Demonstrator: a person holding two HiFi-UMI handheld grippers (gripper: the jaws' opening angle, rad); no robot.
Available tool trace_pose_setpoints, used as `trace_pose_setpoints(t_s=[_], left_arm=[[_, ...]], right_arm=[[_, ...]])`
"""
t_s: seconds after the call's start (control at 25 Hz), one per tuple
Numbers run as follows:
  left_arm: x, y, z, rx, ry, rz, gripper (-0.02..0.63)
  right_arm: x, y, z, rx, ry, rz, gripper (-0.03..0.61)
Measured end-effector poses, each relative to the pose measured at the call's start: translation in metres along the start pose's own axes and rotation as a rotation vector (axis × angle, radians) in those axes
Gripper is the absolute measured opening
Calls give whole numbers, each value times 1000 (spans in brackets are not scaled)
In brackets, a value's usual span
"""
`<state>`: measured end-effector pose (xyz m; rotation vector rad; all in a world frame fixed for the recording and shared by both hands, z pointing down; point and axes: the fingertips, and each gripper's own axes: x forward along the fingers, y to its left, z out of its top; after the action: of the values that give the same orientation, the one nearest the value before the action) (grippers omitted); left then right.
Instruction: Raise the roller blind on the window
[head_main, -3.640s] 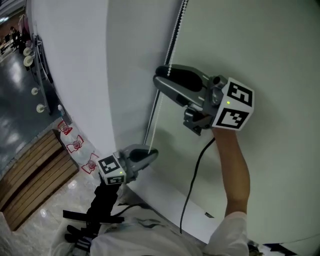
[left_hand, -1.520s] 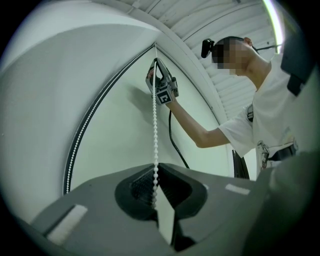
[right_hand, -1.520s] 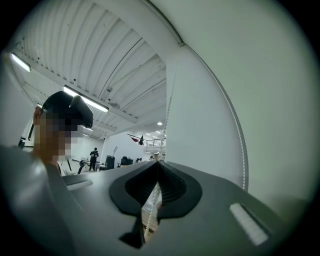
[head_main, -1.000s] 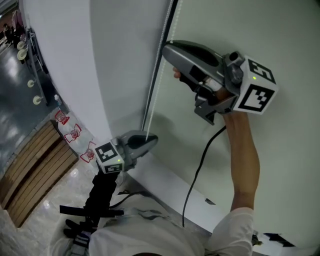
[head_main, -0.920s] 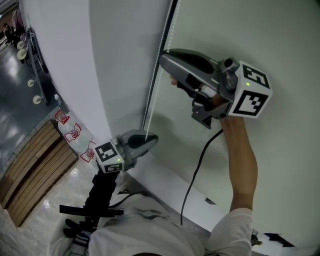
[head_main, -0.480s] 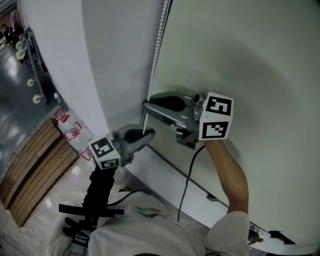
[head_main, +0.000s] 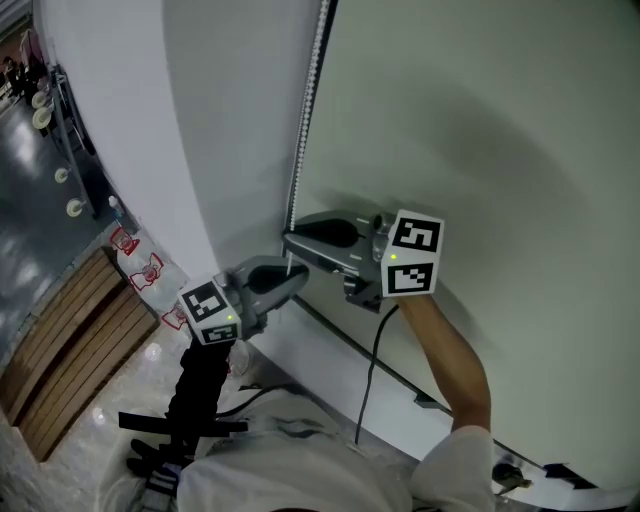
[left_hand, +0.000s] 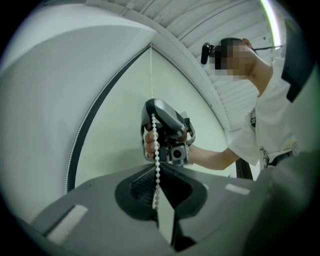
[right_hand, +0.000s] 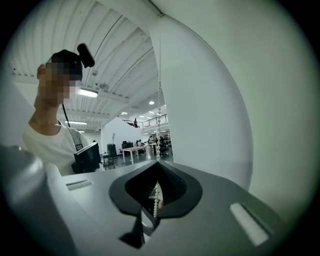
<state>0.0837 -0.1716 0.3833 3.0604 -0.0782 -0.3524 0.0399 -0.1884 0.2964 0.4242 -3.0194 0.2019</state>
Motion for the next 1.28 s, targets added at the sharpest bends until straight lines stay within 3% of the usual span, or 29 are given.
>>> trace_pose_setpoints(t_s=[0.08,0.16,0.36,0.48,0.76,0.96,1.28], left_arm=[[0,-4,0,3,-1,-8,-3],[1,-5,0,5,0,-13,-3],[6,4,7,-6,-5,-9,-3],[5,4,8,-12,-3,-12,-2],[-12,3,-37,-8,6,-6,-3],[-3,0,-9,-20,0,-5,-2],[-3,-1,-9,-21,1,-4,-3]], right_arm=[[1,0,5,-64,-1,-28,12],[-2,-1,21,-76,-38,-26,75],[-7,-12,91,-130,-100,-11,100],[-6,-13,127,-172,-122,-12,98],[-9,-8,144,-258,-187,-8,97],[-17,-4,206,-290,-190,-11,92],[-20,1,240,-332,-196,-4,87]])
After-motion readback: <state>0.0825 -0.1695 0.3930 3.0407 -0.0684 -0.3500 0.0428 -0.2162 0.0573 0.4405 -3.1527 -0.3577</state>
